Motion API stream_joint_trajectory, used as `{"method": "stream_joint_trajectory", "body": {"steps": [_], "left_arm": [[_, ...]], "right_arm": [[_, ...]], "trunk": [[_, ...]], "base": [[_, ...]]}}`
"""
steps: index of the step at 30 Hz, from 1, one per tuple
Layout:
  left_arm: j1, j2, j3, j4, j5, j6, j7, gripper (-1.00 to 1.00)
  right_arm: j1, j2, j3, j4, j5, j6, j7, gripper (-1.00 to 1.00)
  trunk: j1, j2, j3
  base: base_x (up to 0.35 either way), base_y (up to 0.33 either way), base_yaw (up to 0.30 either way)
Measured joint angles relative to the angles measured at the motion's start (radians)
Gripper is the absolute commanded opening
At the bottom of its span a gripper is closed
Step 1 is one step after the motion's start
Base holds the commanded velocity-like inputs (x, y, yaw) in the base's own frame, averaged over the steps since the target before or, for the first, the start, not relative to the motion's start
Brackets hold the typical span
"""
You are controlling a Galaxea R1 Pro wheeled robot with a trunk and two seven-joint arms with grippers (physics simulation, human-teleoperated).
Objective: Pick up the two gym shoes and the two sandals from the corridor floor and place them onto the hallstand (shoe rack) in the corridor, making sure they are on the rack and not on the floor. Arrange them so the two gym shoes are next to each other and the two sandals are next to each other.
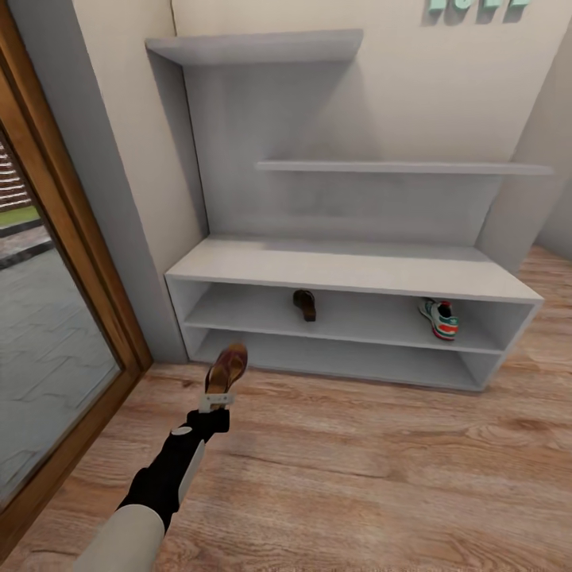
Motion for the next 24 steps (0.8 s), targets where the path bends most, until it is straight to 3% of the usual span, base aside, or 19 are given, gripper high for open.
{"method": "stream_joint_trajectory", "body": {"steps": [10, 18, 24], "left_arm": [[-0.006, -0.012, 0.000, 0.000, 0.000, 0.000, 0.001, -1.00], [-0.008, -0.012, 0.000, 0.001, -0.001, -0.002, 0.000, -1.00], [-0.008, -0.010, 0.000, 0.002, 0.000, -0.005, -0.002, -1.00]], "right_arm": [[-0.001, 0.001, 0.000, 0.000, 0.004, 0.000, 0.000, -1.00], [0.000, 0.002, 0.001, 0.000, 0.005, 0.000, 0.000, -1.00], [0.000, 0.001, 0.001, 0.000, 0.004, 0.000, 0.000, -1.00]], "trunk": [[0.004, -0.002, -0.055], [0.004, -0.002, -0.058], [0.004, -0.002, -0.058]], "base": [[0.000, 0.000, 0.063], [0.000, 0.000, -0.009], [0.004, 0.000, -0.233]]}}
